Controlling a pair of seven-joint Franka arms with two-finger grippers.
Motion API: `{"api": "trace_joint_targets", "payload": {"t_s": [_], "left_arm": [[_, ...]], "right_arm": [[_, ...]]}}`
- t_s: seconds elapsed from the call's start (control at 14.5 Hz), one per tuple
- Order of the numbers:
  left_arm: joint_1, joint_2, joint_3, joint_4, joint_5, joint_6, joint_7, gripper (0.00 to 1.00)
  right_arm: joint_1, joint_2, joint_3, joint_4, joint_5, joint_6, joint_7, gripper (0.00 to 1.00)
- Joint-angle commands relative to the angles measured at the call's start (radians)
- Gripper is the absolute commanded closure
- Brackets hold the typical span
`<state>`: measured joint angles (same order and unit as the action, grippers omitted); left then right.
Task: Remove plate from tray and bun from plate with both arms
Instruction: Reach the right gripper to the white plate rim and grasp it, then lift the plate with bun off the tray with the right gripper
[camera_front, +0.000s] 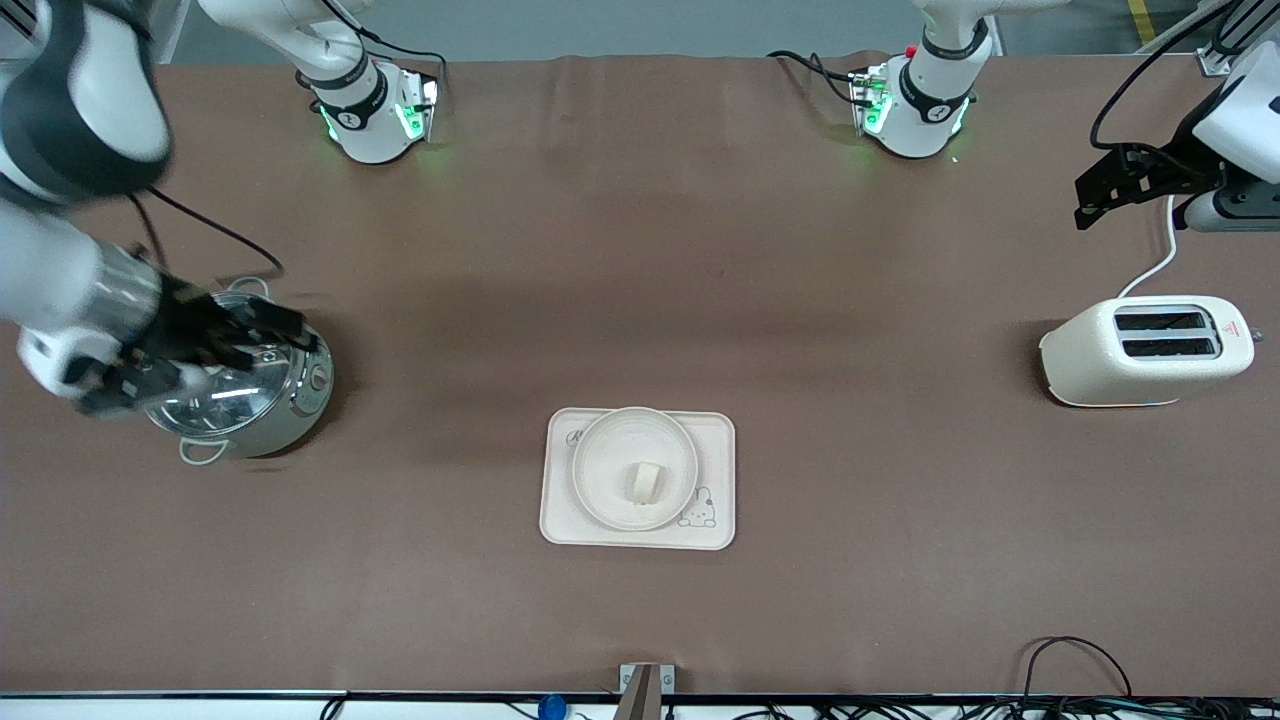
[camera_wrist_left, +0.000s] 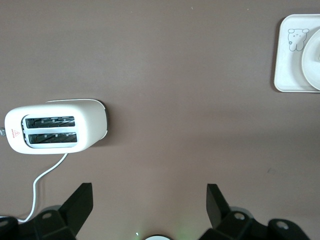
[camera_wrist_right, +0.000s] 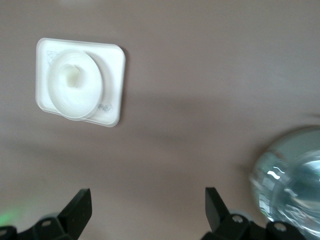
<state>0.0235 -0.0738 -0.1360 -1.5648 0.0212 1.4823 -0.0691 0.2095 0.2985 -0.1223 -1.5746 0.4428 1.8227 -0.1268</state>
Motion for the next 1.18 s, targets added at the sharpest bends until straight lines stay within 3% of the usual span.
{"api": "trace_joint_targets", "payload": {"t_s": [0.0, 0.35, 0.55, 0.76, 0.83, 0.9, 0.97, 1.04, 1.11], "left_arm": [[-0.004, 0.006, 0.004, 0.025, 0.020, -0.019, 0.006, 0.00], [-0.004, 0.006, 0.004, 0.025, 0.020, -0.011, 0.008, 0.00], [-0.004, 0.006, 0.006, 0.025, 0.022, -0.005, 0.008, 0.00], [-0.004, 0.005, 0.006, 0.025, 0.022, -0.005, 0.008, 0.00], [-0.004, 0.005, 0.006, 0.023, 0.022, -0.007, 0.008, 0.00], [-0.004, 0.003, 0.006, 0.023, 0.023, -0.008, 0.011, 0.00], [-0.004, 0.003, 0.006, 0.023, 0.022, -0.008, 0.014, 0.00], [-0.004, 0.003, 0.006, 0.023, 0.022, -0.007, 0.014, 0.00], [-0.004, 0.003, 0.006, 0.023, 0.020, -0.007, 0.014, 0.00]], "right_arm": [[0.071, 0.155, -0.003, 0.018, 0.186, 0.143, 0.027, 0.00], [0.240, 0.384, -0.003, 0.039, 0.460, 0.449, 0.032, 0.00], [0.321, 0.500, -0.002, 0.085, 0.481, 0.616, 0.033, 0.00], [0.346, 0.570, 0.000, 0.129, 0.491, 0.648, 0.033, 0.00], [0.346, 0.583, 0.000, 0.139, 0.491, 0.650, 0.033, 0.05], [0.349, 0.588, 0.000, 0.142, 0.491, 0.650, 0.033, 0.20], [0.350, 0.591, 0.001, 0.143, 0.491, 0.650, 0.032, 0.43], [0.352, 0.594, 0.001, 0.143, 0.491, 0.650, 0.032, 0.57], [0.352, 0.600, 0.001, 0.148, 0.491, 0.653, 0.032, 0.78]]}}
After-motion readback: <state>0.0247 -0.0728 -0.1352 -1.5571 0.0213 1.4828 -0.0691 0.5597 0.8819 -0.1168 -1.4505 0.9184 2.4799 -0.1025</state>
